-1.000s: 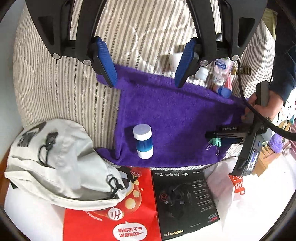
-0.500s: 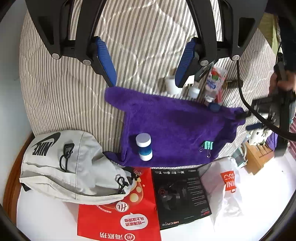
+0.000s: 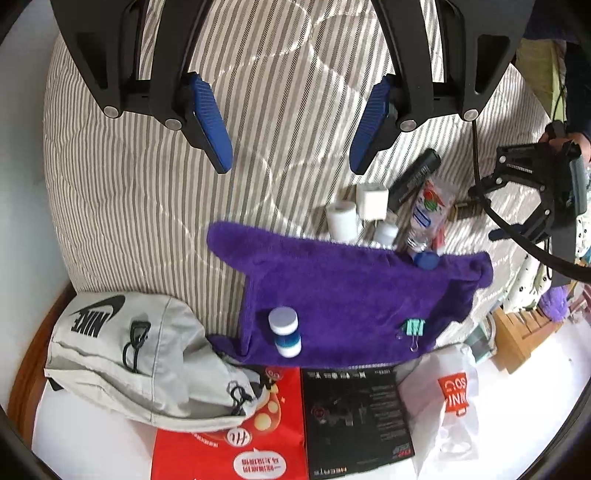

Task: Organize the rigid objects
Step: 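Open both grippers and pull them back toward the remaining items, then grasp the white label roll with the right gripper while the left gripper grasps the black-and-gold tube, then place the roll beside the container with the right gripper while the left gripper places the tube, then release and withdraw both grippers, moving toward the pink tube and white charger, then grasp the pink tube with the left gripper while the right gripper grasps the white charger plug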

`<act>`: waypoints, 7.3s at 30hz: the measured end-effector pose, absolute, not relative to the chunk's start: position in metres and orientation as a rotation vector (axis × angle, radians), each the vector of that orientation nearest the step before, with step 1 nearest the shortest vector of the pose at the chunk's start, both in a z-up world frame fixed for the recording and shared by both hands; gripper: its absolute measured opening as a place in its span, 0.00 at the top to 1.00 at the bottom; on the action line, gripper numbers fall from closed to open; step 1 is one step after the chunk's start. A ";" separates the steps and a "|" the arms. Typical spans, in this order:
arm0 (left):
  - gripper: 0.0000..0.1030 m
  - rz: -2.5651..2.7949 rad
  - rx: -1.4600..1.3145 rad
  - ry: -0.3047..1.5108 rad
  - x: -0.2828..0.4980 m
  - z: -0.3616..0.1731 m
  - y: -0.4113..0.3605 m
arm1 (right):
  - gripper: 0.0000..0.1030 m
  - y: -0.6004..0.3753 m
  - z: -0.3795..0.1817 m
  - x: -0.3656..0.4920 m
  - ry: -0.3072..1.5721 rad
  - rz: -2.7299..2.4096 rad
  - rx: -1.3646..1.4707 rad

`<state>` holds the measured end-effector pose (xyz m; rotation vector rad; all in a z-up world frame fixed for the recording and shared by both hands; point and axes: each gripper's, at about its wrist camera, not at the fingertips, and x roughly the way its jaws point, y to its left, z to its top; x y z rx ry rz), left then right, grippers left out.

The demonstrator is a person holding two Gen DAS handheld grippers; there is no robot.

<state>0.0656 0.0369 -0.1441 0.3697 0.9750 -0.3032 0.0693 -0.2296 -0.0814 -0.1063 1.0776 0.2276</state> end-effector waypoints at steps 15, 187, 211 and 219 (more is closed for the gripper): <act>0.78 -0.286 0.056 1.046 0.057 -0.141 0.068 | 0.36 -0.216 -0.100 0.078 1.127 0.268 -0.160; 0.41 -0.069 0.027 1.150 0.104 -0.148 0.035 | 0.39 -0.244 -0.094 0.084 1.052 0.354 -0.031; 0.84 -0.195 0.072 1.073 0.089 -0.146 0.030 | 0.39 -0.164 -0.128 0.102 1.055 0.463 -0.115; 0.83 -0.200 0.057 1.068 0.088 -0.146 0.032 | 0.56 -0.167 -0.150 0.114 1.075 0.445 -0.102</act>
